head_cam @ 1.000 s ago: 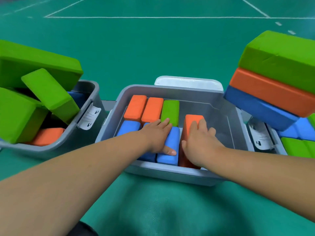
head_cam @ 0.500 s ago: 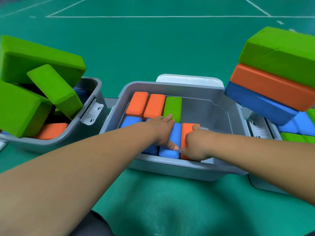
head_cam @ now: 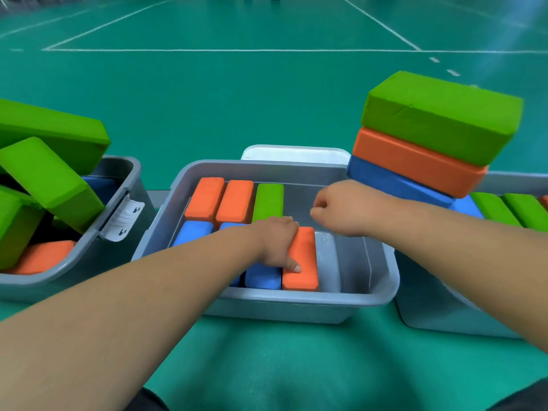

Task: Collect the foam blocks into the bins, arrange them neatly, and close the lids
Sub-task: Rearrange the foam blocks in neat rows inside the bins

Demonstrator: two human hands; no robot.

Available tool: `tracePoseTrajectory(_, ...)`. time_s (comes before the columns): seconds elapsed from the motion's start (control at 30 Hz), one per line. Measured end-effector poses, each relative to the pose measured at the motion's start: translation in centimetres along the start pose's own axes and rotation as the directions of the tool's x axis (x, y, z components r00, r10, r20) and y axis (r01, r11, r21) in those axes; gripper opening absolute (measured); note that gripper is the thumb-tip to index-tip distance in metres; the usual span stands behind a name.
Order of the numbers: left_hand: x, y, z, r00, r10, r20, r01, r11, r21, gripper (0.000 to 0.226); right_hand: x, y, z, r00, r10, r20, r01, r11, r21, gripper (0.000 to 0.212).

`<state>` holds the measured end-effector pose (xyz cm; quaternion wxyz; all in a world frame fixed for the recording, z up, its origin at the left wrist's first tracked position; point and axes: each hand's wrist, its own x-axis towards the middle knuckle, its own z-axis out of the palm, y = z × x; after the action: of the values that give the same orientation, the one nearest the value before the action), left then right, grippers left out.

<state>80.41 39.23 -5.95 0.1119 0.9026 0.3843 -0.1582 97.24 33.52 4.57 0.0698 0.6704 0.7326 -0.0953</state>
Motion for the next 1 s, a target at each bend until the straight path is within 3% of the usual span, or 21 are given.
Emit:
tracePoseTrajectory(0.07,0.6,0.3,0.2,1.000,-0.011,-0.020,0.011,1.000,-0.017,0.100,-0.3,1.6,-1.7,0.965,0.010,-0.261,-0.004,1.000,0.022,0.035)
tracePoseTrajectory(0.13,1.0,0.7,-0.1,0.999,-0.023,-0.027,0.022,0.999,-0.039,0.097,-0.7,3.2,-3.6,0.878,-0.013,-0.478,0.022,1.000,0.013,0.031)
tracePoseTrajectory(0.2,1.2,1.3,-1.0,0.998,-0.041,-0.041,0.037,0.996,-0.084,0.096,-1.1,4.8,-5.5,0.768,-0.029,-0.640,0.022,1.000,-0.018,0.030)
tracePoseTrajectory(0.3,1.9,2.5,-4.5,0.984,-0.080,-0.158,0.040,0.969,-0.242,0.088,-1.5,7.3,-7.5,0.628,0.058,-0.776,-0.121,0.992,-0.023,0.034)
tracePoseTrajectory(0.47,3.9,4.3,-12.7,0.854,-0.221,-0.470,-0.030,0.883,-0.469,0.073,-2.1,10.4,-7.7,0.601,0.287,-0.746,-0.402,0.915,0.028,0.056)
tracePoseTrajectory(0.63,6.2,6.8,-15.9,0.782,-0.230,-0.579,-0.196,0.791,-0.580,0.079,-3.2,13.6,-6.1,0.615,0.460,-0.641,-0.540,0.838,0.083,0.069)
tracePoseTrajectory(0.83,8.0,8.4,-15.9,0.765,-0.178,-0.619,-0.305,0.747,-0.591,0.088,-4.6,16.9,-4.7,0.633,0.589,-0.502,-0.528,0.803,0.277,0.073)
tracePoseTrajectory(1.0,9.2,9.2,-15.3,0.750,-0.266,-0.606,-0.364,0.599,-0.713,0.092,-5.1,17.9,-4.4,0.687,0.578,-0.441,-0.395,0.806,0.440,0.070)
